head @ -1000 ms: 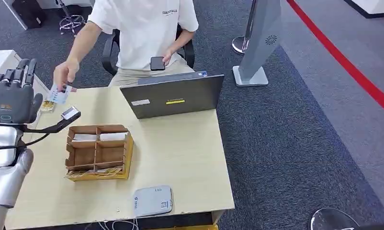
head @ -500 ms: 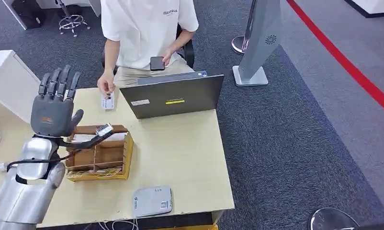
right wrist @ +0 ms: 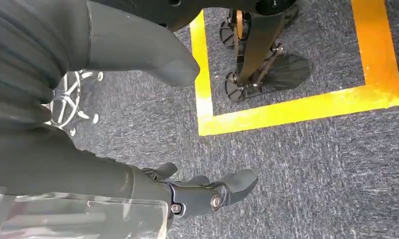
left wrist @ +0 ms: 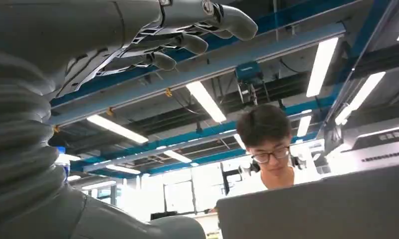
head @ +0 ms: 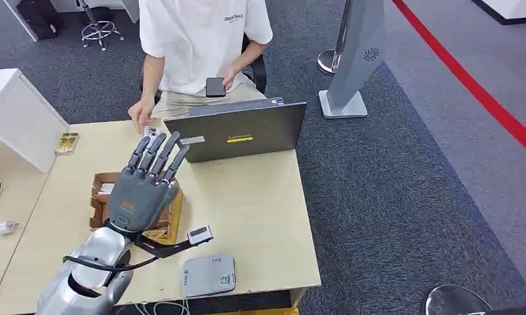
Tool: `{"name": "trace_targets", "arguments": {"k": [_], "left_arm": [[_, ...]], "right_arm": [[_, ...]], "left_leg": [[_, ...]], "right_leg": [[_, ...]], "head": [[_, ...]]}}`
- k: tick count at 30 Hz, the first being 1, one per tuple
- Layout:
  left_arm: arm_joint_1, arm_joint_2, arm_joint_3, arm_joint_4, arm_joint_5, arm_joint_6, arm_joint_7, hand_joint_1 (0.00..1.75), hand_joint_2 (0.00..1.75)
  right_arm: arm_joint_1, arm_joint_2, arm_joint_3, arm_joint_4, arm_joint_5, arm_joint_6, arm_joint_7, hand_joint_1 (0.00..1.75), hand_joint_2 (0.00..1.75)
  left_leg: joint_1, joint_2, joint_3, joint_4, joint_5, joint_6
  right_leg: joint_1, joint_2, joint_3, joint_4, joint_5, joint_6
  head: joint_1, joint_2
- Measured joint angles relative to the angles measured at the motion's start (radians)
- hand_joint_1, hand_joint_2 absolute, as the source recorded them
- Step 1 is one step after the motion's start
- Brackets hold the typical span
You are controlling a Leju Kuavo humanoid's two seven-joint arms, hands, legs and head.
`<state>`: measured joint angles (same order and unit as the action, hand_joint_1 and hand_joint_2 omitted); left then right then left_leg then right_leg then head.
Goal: Pass the card to the sensor for recognition and then transmit it.
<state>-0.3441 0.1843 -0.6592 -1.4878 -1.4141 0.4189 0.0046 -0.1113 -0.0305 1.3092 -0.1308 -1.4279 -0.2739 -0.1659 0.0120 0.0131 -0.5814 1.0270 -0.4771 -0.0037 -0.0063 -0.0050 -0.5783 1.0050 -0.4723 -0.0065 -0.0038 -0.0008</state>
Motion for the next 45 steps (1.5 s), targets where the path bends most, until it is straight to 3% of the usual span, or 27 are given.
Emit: {"name": "trace_targets", "arguments": {"k": [9,15,32,45], "left_arm": [[0.023,-0.005,-0.024,0.0,0.028,-0.012,0.0,0.0,1.75],[0.09,-0.01,-0.024,0.027,0.068,-0.013,0.008,0.0,1.75],[0.185,-0.017,0.037,0.154,0.069,0.019,0.018,0.0,1.75],[0.218,-0.035,0.049,0.175,0.075,0.019,0.015,0.0,1.75]], "right_arm": [[0.001,0.001,0.0,0.0,-0.01,0.0,0.0,0.0,1.75],[0.002,0.004,0.0,0.0,-0.018,0.0,0.001,0.0,1.75],[0.004,0.006,0.023,0.004,-0.015,-0.009,0.009,0.0,1.75],[0.004,0.006,0.032,0.006,-0.015,-0.012,0.012,0.0,1.75]], "left_leg": [[0.0,0.0,0.0,0.0,0.0,0.0],[0.0,0.0,0.0,0.0,0.0,0.0],[0.0,0.0,-0.001,0.0,0.0,0.0],[0.0,0.0,-0.001,0.0,0.0,0.0]], "right_leg": [[0.0,0.0,0.0,0.0,0.0,0.0],[0.0,0.0,0.0,0.0,0.0,0.0],[0.0,-0.001,0.0,0.0,0.0,0.0],[0.0,-0.001,0.0,0.0,0.0,0.0]], "head": [[0.0,0.0],[0.0,0.0],[0.0,0.0],[0.0,0.0]]}}
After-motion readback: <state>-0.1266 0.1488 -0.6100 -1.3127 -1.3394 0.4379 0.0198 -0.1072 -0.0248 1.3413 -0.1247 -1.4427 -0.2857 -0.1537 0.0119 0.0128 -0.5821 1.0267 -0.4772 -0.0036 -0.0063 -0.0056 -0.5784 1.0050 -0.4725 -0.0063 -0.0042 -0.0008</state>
